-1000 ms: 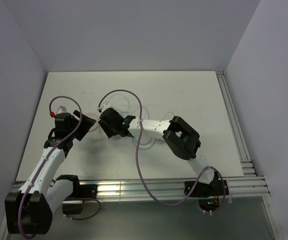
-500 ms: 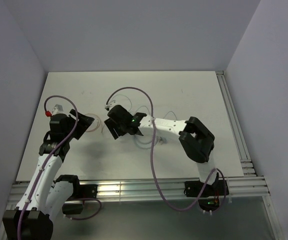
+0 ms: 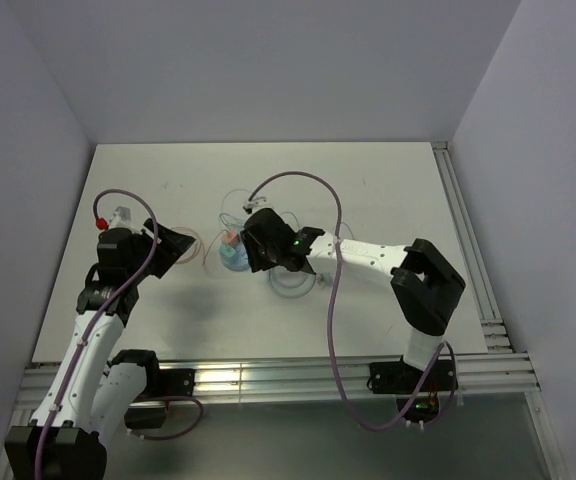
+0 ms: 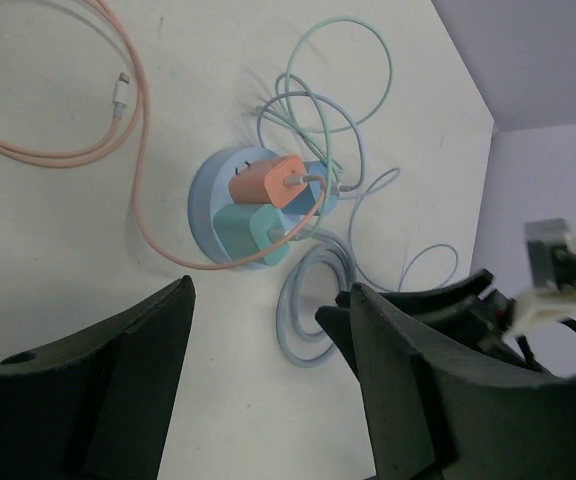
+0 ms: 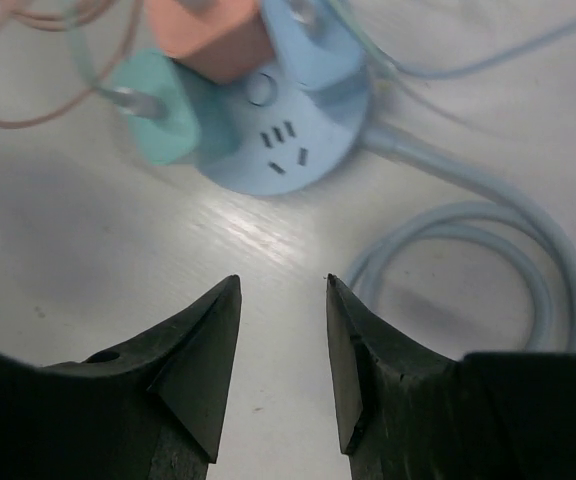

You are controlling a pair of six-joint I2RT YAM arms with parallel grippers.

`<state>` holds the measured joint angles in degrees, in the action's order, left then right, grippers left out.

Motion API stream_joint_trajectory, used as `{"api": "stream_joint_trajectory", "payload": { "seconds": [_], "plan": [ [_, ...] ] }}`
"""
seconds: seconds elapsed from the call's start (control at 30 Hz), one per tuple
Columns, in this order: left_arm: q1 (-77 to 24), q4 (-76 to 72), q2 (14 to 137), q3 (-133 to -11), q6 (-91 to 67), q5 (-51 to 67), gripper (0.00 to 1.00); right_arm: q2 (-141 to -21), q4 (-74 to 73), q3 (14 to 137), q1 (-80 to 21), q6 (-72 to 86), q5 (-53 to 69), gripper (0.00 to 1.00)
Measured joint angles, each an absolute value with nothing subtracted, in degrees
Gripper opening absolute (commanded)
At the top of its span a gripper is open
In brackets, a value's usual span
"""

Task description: Insert the plug

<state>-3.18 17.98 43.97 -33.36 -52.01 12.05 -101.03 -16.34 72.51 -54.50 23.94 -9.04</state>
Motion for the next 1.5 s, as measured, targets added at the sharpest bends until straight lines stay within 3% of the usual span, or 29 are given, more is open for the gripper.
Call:
{"api": "stream_joint_trajectory", "payload": {
  "seconds": [0.3,0.7,0.93,1.13,1.33,1.5],
  "plan": [
    [-3.18,17.89,43.51,-33.78,-51.11,14.68,0.69,-103.57,-10.07,68.82,-46.61,30.52,1.10,0.54],
    [-3.18,17.06,43.59,-33.78,-50.24,18.39,0.69,-112.57,-6.09,71.55,-46.46,34.65,6.90,0.50],
    [-3.18,17.06,43.62,-33.89,-49.67,19.25,0.69,-116.60,-3.49,75.72,-46.46,35.55,8.99,0.48],
    [-3.18,17.10,43.59,-33.89,-48.77,19.66,0.69,-124.22,-4.60,86.72,-46.46,32.86,10.63,0.48],
    [-3.18,17.12,43.64,-33.89,-48.71,19.70,0.69,-130.50,-6.96,97.34,-46.46,29.50,11.29,0.52],
    [-3.18,17.28,44.58,-34.13,-47.33,19.90,0.69,-129.23,-5.98,96.66,-46.46,28.42,10.92,0.66]
  ]
}}
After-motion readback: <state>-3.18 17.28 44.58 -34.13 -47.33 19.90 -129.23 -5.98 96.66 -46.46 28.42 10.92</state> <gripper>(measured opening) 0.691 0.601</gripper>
